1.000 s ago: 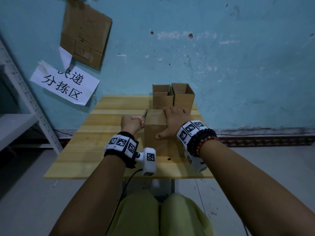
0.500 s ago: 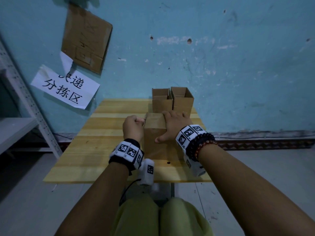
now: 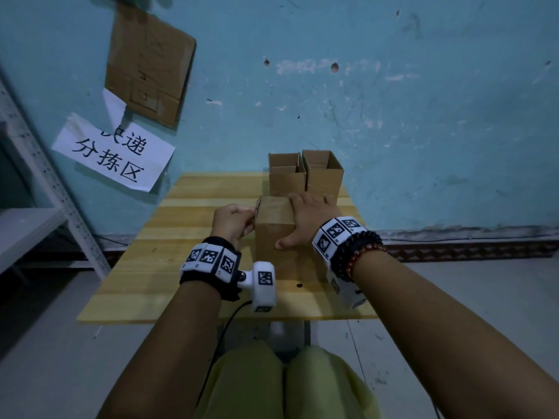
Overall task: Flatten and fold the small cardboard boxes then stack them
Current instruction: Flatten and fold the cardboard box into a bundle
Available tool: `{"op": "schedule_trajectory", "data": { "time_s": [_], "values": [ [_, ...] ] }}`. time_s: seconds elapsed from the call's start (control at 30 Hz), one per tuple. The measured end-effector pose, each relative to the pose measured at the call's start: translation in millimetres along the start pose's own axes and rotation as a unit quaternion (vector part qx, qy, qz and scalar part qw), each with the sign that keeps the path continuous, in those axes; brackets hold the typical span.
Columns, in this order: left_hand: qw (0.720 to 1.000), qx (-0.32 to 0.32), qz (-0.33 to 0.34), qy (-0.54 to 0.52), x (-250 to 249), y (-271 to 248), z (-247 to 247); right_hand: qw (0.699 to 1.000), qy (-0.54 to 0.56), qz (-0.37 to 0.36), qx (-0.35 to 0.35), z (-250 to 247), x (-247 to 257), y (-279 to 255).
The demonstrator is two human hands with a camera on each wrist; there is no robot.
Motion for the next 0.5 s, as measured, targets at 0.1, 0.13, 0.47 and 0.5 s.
{"op": "schedule_trajectory", "data": {
  "time_s": [0.1,0.13,0.47,0.5],
  "values": [
    [1.0,0.008,-0.003,0.009,-6.1,2.6,-5.2,1.0,0.003,-0.002,-0.002,0.9,-0.1,0.7],
    [1.0,0.014,-0.008,-0.006,-6.7,3.8,-6.5,1.0,0.004,-0.002,-0.003,1.1,-0.3,0.7],
    [0.987,0.054,-0.085,-0.126,-3.0,5.1,-4.3,1.0,0.0,-0.006,0.001,0.7,0.0,2.0],
    [0.986,0.056,-0.086,-0.131,-2.0,4.7,-3.8,1.0,0.0,-0.006,0.0,0.8,0.0,1.8]
  ]
}}
Point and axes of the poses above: each hand's wrist, its own y-axis towards the middle knuckle, its own z-axis out of the palm, x = y × z, the point moved 2 cm from there along y, towards the middle knuckle, and after that the axes turned 11 degrees about x, right-handed, at the moved point
